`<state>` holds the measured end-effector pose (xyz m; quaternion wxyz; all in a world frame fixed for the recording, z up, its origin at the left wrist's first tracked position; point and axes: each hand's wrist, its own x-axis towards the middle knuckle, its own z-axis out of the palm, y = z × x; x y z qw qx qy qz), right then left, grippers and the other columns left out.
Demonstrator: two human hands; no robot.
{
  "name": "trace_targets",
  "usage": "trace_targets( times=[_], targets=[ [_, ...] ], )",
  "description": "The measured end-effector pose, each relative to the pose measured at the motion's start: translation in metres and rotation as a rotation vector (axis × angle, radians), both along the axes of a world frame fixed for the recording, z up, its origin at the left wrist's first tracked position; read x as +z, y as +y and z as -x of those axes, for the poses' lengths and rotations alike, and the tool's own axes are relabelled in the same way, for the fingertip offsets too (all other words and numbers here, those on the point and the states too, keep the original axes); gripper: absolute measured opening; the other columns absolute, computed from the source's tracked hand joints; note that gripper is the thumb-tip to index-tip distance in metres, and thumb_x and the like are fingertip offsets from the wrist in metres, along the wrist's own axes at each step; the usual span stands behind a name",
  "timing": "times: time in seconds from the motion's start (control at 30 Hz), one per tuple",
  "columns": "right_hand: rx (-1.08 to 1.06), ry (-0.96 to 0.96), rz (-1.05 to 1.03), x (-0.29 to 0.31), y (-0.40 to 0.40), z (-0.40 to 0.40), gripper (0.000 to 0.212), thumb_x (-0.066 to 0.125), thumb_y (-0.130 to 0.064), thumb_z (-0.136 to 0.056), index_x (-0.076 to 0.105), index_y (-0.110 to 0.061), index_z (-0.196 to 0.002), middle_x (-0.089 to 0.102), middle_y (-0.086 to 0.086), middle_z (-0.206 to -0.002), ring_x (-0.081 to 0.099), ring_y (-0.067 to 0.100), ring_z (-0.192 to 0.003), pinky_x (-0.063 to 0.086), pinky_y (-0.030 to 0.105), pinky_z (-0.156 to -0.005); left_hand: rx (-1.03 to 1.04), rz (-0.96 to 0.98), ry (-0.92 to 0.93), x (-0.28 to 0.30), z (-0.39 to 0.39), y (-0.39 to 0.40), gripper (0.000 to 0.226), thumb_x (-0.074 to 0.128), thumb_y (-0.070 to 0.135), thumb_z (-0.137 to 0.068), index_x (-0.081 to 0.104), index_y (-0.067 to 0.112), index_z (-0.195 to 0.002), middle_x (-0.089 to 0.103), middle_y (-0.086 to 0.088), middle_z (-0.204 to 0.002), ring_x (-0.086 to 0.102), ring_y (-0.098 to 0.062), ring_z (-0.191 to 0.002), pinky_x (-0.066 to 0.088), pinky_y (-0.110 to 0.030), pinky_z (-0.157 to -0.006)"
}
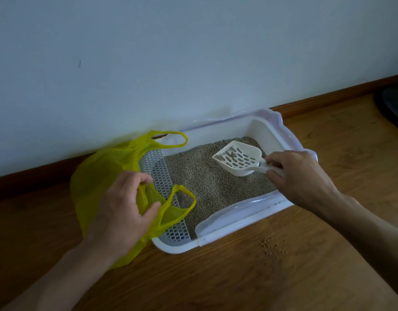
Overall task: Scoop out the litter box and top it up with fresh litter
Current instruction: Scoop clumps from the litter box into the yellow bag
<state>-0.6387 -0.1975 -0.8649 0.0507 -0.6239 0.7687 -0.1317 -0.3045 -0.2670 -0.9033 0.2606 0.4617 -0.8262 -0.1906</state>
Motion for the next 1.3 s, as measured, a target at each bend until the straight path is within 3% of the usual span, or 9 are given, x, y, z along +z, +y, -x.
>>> trace_targets(
  times=[0.07,0.2,0.33,0.43,0.57,0.73,0.9,1.0,1.3],
  targets=[
    [0.005,-0.01,0.003,0.002,0.001,-0.002,0.014,0.062,-0.017,-0.087,0.071,-0.016,-0.097,0.062,-0.007,-0.071,0.056,0.01,-0.059,0.051,0.037,-0.055,-0.003,-0.002,-0.001,0.002,-0.001,0.0,0.051,0.091,0.007,-0.062,0.062,0.01,-0.104,0.056,0.002,-0.099,0.041,0.002,-0.084,0.034,-0.01,-0.079],
    [-0.006,-0.016,-0.002,0.005,0.001,-0.005,0.012,0.063,-0.017,-0.087,0.072,-0.017,-0.095,0.059,-0.009,-0.069,0.054,0.008,-0.058,0.048,0.032,-0.053,-0.001,0.004,0.0,0.004,-0.003,0.0,0.051,0.091,0.007,-0.062,0.062,0.01,-0.104,0.056,0.003,-0.1,0.04,0.003,-0.084,0.033,-0.008,-0.08],
    [0.005,-0.023,0.001,0.009,0.003,-0.009,0.011,0.062,-0.015,-0.087,0.072,-0.015,-0.093,0.062,-0.006,-0.069,0.056,0.01,-0.056,0.053,0.041,-0.055,-0.006,0.006,-0.007,0.004,-0.003,0.002,0.052,0.091,0.006,-0.062,0.062,0.01,-0.104,0.056,0.003,-0.1,0.039,0.004,-0.083,0.032,-0.004,-0.081],
    [0.011,-0.027,-0.001,0.01,0.004,-0.01,0.012,0.062,-0.016,-0.088,0.072,-0.014,-0.095,0.064,-0.005,-0.073,0.056,0.008,-0.057,0.054,0.04,-0.055,-0.004,0.002,-0.009,0.006,-0.002,0.003,0.05,0.091,0.007,-0.063,0.062,0.01,-0.104,0.056,0.002,-0.099,0.038,0.003,-0.082,0.03,0.001,-0.081],
    [0.011,-0.035,-0.003,0.01,0.005,-0.011,0.013,0.061,-0.016,-0.088,0.071,-0.014,-0.096,0.065,-0.004,-0.075,0.057,0.009,-0.06,0.054,0.041,-0.057,0.0,0.001,-0.016,0.007,-0.002,0.004,0.05,0.091,0.009,-0.063,0.062,0.012,-0.104,0.057,0.003,-0.099,0.04,0.003,-0.084,0.033,-0.008,-0.076],
    [0.029,-0.023,0.006,0.014,0.006,-0.016,0.014,0.061,-0.015,-0.088,0.071,-0.015,-0.097,0.064,-0.005,-0.075,0.055,0.007,-0.059,0.052,0.036,-0.055,-0.003,0.006,-0.011,0.007,-0.003,0.004,0.05,0.091,0.009,-0.063,0.062,0.011,-0.104,0.056,0.003,-0.099,0.039,0.003,-0.083,0.03,0.005,-0.081],
    [0.08,-0.059,0.028,0.022,0.006,-0.032,0.009,0.062,-0.015,-0.087,0.071,-0.014,-0.089,0.064,-0.004,-0.07,0.056,0.009,-0.058,0.051,0.039,-0.055,0.005,-0.018,0.004,0.006,-0.007,0.005,0.056,0.092,0.005,-0.059,0.061,0.014,-0.106,0.055,0.005,-0.1,0.041,0.002,-0.086,0.033,-0.007,-0.08],
    [0.156,-0.086,0.054,0.03,0.002,-0.052,0.007,0.063,-0.015,-0.086,0.07,-0.015,-0.086,0.063,-0.004,-0.069,0.055,0.01,-0.058,0.046,0.034,-0.053,0.036,-0.03,0.008,0.007,-0.01,0.006,0.06,0.091,0.004,-0.057,0.06,0.015,-0.107,0.055,0.004,-0.101,0.045,-0.004,-0.089,0.035,-0.013,-0.078],
    [0.356,-0.028,-0.017,0.039,-0.025,-0.121,0.01,0.055,-0.026,-0.088,0.063,-0.021,-0.091,0.056,0.0,-0.077,0.056,0.023,-0.068,0.05,0.042,-0.06,0.09,-0.007,0.041,0.01,-0.021,0.009,0.06,0.089,0.004,-0.059,0.059,0.011,-0.112,0.054,0.002,-0.105,0.047,-0.005,-0.093,0.034,-0.012,-0.082]
  ],
)
